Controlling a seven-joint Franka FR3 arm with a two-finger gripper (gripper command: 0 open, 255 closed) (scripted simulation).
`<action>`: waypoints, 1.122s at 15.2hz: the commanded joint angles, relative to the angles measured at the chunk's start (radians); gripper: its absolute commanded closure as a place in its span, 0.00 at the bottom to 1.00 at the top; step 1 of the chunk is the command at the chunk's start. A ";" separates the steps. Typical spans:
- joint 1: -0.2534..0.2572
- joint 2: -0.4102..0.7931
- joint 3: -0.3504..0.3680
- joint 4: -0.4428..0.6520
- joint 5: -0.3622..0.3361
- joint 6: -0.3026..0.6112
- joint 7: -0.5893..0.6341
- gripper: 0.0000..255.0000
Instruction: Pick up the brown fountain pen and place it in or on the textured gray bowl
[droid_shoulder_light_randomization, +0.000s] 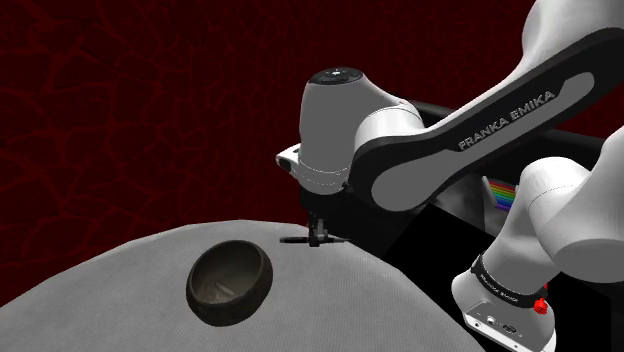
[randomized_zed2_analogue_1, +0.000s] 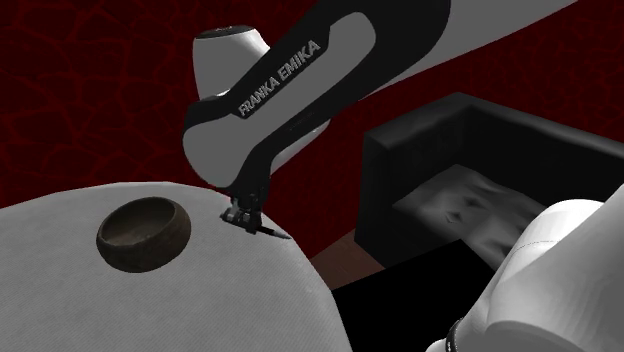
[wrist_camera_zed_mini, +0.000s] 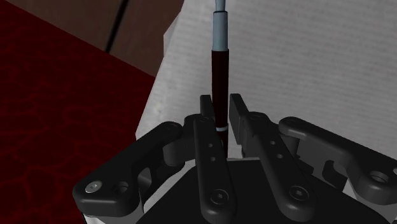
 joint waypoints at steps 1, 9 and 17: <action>0.001 -0.020 -0.004 0.013 0.004 -0.033 -0.004 1.00; 0.004 -0.083 -0.017 0.073 0.011 -0.155 -0.012 1.00; 0.004 -0.128 -0.030 0.146 0.012 -0.272 -0.017 1.00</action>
